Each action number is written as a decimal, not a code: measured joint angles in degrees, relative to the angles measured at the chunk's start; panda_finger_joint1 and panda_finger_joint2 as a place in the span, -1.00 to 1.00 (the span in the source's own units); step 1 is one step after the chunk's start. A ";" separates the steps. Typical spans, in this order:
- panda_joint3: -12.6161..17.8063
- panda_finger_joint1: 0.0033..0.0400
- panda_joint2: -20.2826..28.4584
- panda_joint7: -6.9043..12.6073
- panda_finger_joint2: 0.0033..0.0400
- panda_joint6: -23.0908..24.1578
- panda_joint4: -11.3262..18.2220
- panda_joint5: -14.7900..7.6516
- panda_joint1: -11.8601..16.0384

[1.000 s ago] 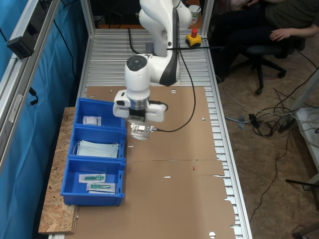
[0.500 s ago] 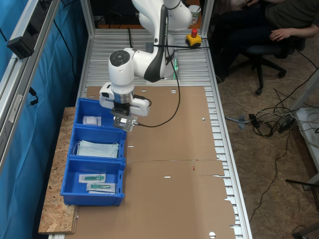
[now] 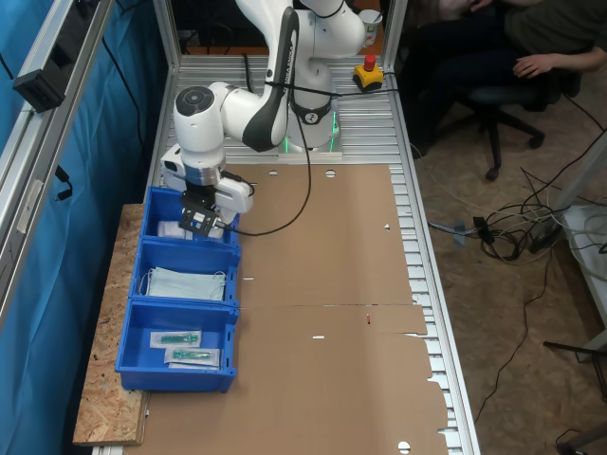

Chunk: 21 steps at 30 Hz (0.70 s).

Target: Pick and place sorting task of medical equipment.

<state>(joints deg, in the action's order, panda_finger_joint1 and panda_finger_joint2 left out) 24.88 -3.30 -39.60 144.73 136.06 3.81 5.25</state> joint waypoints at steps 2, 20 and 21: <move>0.80 -0.90 0.00 0.00 -0.90 -0.04 0.00 -0.01 0.00; 4.11 -0.90 0.01 0.00 -0.90 -0.17 0.00 -0.02 0.02; 4.17 -0.90 0.01 0.00 -0.90 -0.17 0.00 -0.02 0.02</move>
<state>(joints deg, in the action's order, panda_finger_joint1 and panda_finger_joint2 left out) 29.05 -3.28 -39.60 144.56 136.06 3.79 5.26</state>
